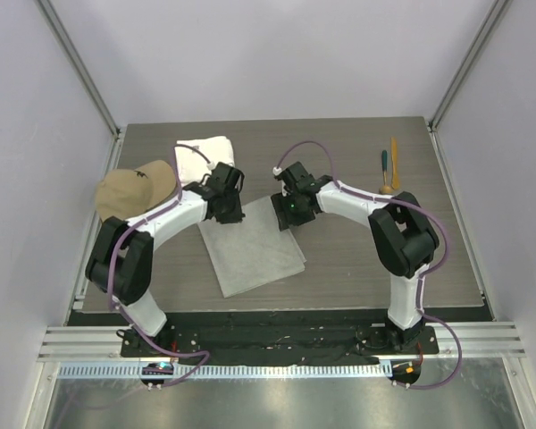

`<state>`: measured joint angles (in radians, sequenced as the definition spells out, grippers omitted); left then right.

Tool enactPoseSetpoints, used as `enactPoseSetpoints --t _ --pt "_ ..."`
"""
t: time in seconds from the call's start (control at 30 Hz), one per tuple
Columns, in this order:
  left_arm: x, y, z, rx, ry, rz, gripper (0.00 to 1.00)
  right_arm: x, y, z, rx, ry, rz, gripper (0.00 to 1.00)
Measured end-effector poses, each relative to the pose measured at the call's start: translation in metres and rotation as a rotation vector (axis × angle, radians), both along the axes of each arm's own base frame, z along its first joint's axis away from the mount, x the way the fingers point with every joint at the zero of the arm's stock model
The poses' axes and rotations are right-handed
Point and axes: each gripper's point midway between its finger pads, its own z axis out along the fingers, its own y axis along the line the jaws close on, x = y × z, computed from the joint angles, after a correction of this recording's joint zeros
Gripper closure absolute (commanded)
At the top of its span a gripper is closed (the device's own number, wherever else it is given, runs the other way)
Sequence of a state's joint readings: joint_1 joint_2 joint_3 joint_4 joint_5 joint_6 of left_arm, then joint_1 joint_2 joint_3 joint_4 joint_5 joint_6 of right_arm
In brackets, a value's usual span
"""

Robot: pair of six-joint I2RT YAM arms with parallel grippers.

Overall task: Fold the napkin into a case and place the utensils inside
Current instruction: Rotate the lower triangle-folded napkin at the center of the board.

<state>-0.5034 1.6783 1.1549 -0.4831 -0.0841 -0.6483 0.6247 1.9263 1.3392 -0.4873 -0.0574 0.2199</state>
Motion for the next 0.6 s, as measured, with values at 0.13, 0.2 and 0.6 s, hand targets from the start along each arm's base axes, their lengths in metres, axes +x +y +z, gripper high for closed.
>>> enactPoseSetpoints --t 0.13,0.2,0.6 --pt "-0.014 0.008 -0.011 0.018 0.033 0.002 0.84 -0.006 -0.006 -0.011 -0.045 0.025 0.019 0.43" --pt "-0.019 0.010 -0.012 0.014 0.038 0.001 0.84 -0.007 -0.005 -0.013 -0.052 0.028 0.027 0.46" --pt "-0.024 -0.005 -0.011 -0.078 0.045 -0.023 0.86 -0.008 0.003 -0.016 -0.074 0.007 0.042 0.59"
